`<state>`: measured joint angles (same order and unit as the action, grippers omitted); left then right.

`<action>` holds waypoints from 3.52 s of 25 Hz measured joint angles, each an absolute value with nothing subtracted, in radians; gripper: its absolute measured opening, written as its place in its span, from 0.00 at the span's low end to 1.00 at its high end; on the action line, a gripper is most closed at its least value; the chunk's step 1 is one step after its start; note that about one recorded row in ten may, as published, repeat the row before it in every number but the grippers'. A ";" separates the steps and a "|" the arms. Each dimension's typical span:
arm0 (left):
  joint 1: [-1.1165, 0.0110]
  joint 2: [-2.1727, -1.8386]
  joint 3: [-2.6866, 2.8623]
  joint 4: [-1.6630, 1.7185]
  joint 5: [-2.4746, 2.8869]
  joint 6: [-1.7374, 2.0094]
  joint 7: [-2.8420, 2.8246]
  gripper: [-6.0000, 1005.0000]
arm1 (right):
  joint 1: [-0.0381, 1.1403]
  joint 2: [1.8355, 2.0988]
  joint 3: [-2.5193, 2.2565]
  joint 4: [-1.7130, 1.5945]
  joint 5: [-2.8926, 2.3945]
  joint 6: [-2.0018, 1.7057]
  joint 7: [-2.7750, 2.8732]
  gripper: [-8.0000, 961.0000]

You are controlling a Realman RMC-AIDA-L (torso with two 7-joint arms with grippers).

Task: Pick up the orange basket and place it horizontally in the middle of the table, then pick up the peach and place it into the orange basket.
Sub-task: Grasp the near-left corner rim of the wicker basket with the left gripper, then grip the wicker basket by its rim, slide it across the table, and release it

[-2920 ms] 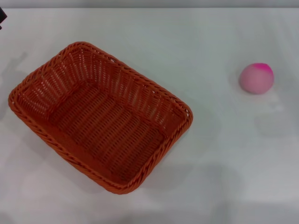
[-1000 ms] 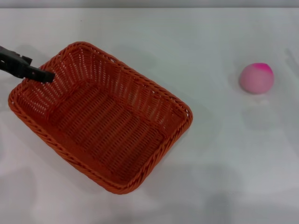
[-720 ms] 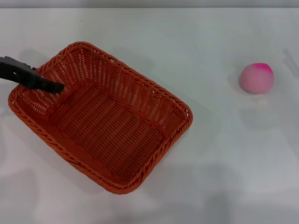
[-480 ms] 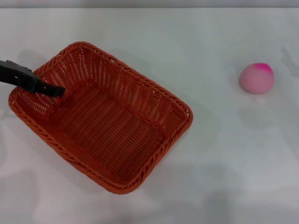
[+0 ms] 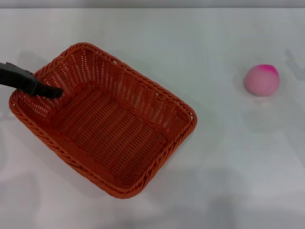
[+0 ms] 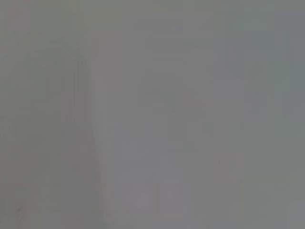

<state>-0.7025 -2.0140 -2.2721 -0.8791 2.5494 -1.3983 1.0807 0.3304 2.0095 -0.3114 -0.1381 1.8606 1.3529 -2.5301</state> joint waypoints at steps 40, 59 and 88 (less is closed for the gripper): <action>-0.730 -2.051 -2.246 -1.019 2.536 -1.478 0.749 0.19 | 0.333 2.008 -0.311 -0.140 1.864 1.346 -2.555 0.89; -0.761 -2.061 -2.248 -1.012 2.472 -1.502 0.288 0.16 | 0.325 2.004 -0.313 -0.149 1.859 1.340 -2.562 0.89; -0.763 -2.083 -2.088 -0.935 2.368 -1.403 0.038 0.16 | 0.324 2.002 -0.322 -0.170 1.859 1.303 -2.562 0.89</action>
<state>-0.7631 -2.0831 -2.0884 -0.9348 2.3685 -1.4029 0.0377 0.3236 2.0018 -0.3221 -0.1704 1.8592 1.3034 -2.5623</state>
